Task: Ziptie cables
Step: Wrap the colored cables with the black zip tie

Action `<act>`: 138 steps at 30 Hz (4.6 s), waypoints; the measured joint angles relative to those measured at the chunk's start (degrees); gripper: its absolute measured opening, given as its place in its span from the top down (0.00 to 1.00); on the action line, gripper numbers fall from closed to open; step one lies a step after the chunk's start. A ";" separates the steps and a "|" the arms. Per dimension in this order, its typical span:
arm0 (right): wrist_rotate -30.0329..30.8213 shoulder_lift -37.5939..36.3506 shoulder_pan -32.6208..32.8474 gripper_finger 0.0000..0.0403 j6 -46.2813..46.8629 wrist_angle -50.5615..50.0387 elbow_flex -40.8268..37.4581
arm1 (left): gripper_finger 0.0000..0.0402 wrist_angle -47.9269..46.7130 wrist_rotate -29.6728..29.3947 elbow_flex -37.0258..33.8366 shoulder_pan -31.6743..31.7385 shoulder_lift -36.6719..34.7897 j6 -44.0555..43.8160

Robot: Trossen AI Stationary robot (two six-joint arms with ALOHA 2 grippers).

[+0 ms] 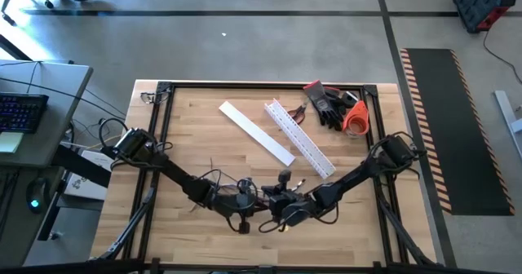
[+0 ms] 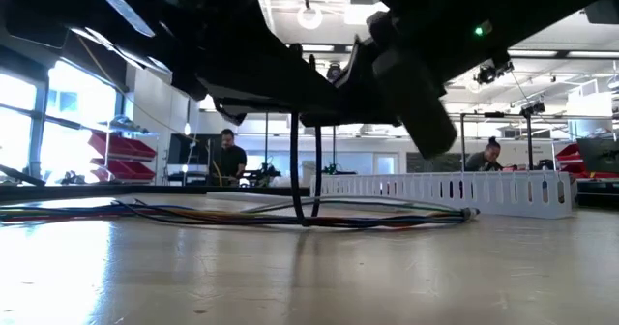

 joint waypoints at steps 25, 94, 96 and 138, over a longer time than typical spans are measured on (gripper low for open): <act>12.79 6.24 3.41 1.00 -6.03 0.80 4.00 | 1.00 9.03 5.89 0.00 1.83 5.65 1.60; 17.73 9.24 4.52 1.00 -17.52 10.71 3.93 | 1.00 8.55 7.45 0.02 2.63 5.66 -5.34; 17.70 9.24 4.41 1.00 -17.52 10.92 3.93 | 1.00 8.53 7.44 0.02 2.63 5.66 -5.36; 16.17 9.16 4.60 1.00 -17.06 10.70 3.95 | 1.00 8.51 7.43 0.02 2.63 5.66 -5.34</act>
